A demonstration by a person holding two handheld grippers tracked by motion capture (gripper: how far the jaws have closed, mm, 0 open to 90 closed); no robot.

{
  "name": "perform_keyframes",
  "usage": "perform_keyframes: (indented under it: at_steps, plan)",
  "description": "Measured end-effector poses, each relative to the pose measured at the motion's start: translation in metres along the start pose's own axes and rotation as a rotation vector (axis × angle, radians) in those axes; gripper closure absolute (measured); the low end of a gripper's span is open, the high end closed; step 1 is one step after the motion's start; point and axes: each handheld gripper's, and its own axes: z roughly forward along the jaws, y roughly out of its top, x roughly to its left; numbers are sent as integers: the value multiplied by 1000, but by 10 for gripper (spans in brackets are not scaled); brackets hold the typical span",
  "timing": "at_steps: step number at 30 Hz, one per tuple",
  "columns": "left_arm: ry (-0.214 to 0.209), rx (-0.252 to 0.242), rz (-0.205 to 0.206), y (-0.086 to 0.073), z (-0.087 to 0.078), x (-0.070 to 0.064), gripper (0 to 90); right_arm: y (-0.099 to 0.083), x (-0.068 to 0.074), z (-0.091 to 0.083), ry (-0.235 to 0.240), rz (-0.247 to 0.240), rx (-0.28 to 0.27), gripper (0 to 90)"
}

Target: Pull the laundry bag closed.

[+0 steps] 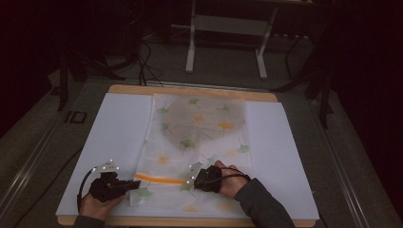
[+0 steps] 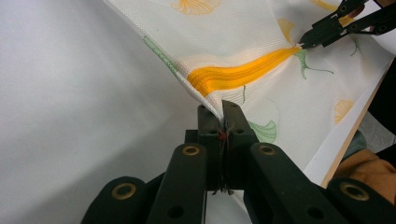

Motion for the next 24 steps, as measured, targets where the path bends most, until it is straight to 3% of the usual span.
perform_keyframes:
  at_steps: [24]
  plan:
    - [6,-6,-9,-1,-1,1,882,-35,-3,-13,-47,39,23,900]
